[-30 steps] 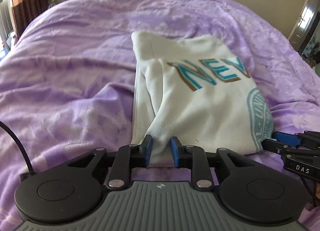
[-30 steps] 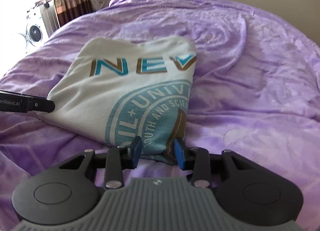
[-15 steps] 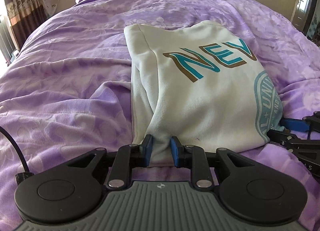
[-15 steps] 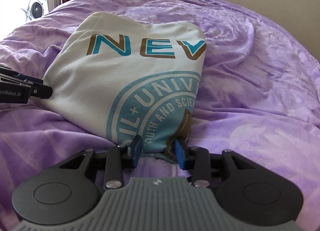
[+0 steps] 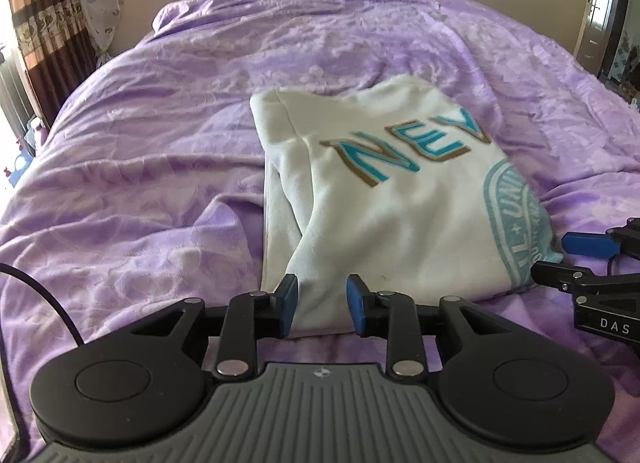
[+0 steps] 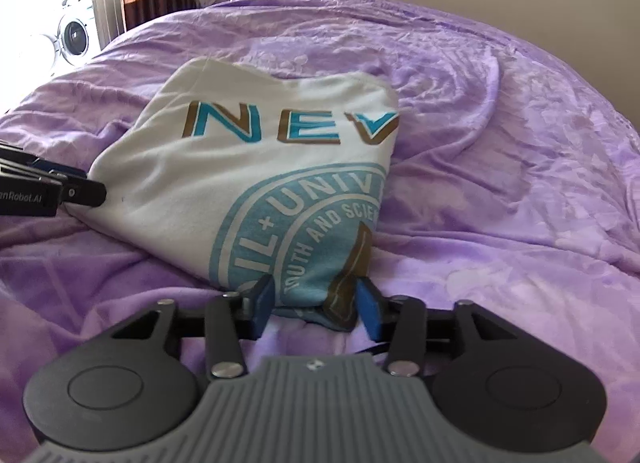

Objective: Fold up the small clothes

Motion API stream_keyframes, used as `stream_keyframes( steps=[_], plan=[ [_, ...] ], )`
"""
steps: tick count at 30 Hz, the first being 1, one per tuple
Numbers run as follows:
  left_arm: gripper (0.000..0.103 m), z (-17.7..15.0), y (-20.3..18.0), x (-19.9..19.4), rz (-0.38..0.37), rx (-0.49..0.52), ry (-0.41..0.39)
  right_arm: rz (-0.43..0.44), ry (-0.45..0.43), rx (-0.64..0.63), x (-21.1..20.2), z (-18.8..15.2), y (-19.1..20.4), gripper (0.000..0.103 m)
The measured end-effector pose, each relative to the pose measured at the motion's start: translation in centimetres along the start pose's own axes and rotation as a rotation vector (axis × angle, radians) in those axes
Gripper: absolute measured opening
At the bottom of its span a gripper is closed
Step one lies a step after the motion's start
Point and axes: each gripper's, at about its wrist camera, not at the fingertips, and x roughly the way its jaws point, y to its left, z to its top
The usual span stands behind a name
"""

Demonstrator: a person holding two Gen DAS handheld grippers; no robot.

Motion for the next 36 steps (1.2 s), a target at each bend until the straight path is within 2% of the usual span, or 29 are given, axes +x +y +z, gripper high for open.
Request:
stream_keyframes(
  steps=[3, 6, 7, 9, 11, 12, 14, 19, 22, 25, 27, 28, 33, 34, 36],
  plan=[
    [0.036, 0.2, -0.3, -1.2, -0.03, -0.011, -0.034, 0.023, -0.027, 0.005, -1.2, 0.3, 0.3, 0.042],
    [0.036, 0.4, -0.8, -2.1, -0.106, -0.021, -0.081, 0.083, -0.075, -0.002, -2.4, 0.7, 1.0, 0.042],
    [0.036, 0.5, -1.1, -2.0, -0.13, -0.017, -0.086, 0.095, -0.088, -0.01, -2.6, 0.9, 1.4, 0.039],
    [0.036, 0.6, -1.7, -1.0, -0.182, -0.011, -0.056, 0.104, -0.098, -0.028, -2.3, 1.4, 2.1, 0.033],
    [0.036, 0.4, -2.2, 0.9, -0.216, -0.011, 0.021, 0.112, -0.07, -0.022, -1.0, 1.7, 2.4, 0.026],
    [0.036, 0.1, -2.4, 1.9, -0.211, -0.01, 0.059, 0.121, -0.043, -0.008, -0.2, 1.8, 2.3, 0.02],
    [0.036, -0.3, -2.6, 3.0, -0.197, -0.008, 0.087, 0.143, 0.009, 0.021, 1.1, 1.5, 2.1, 0.02],
    [0.036, -0.2, -2.8, 2.8, -0.198, 0.001, 0.075, 0.135, 0.024, -0.002, 1.8, 1.1, 2.4, 0.02],
    [0.036, 0.4, -2.5, 1.3, -0.183, 0.009, 0.045, 0.145, 0.018, 0.003, 1.4, 1.4, 2.2, 0.021],
    [0.037, 1.7, -1.7, -1.1, -0.152, 0.007, -0.008, 0.151, 0.014, 0.013, 0.1, 2.1, 1.4, 0.026],
    [0.04, 2.8, -1.3, -3.4, -0.127, -0.001, -0.069, 0.146, -0.029, 0.021, -1.7, 3.1, 0.7, 0.028],
    [0.045, 3.4, -1.2, -4.7, -0.113, -0.002, -0.103, 0.14, -0.058, 0.024, -2.8, 3.6, 0.3, 0.034],
    [0.054, 5.2, -2.1, -10.9, 0.023, 0.045, -0.264, 0.118, -0.238, 0.044, -9.9, 6.6, -1.4, 0.061],
    [0.058, 5.4, -2.3, -11.9, 0.036, 0.05, -0.276, 0.114, -0.265, 0.038, -11.3, 7.0, -1.4, 0.068],
    [0.061, 5.5, -2.6, -13.8, 0.027, 0.04, -0.306, 0.112, -0.31, 0.028, -13.7, 7.6, -1.3, 0.073]
  ],
)
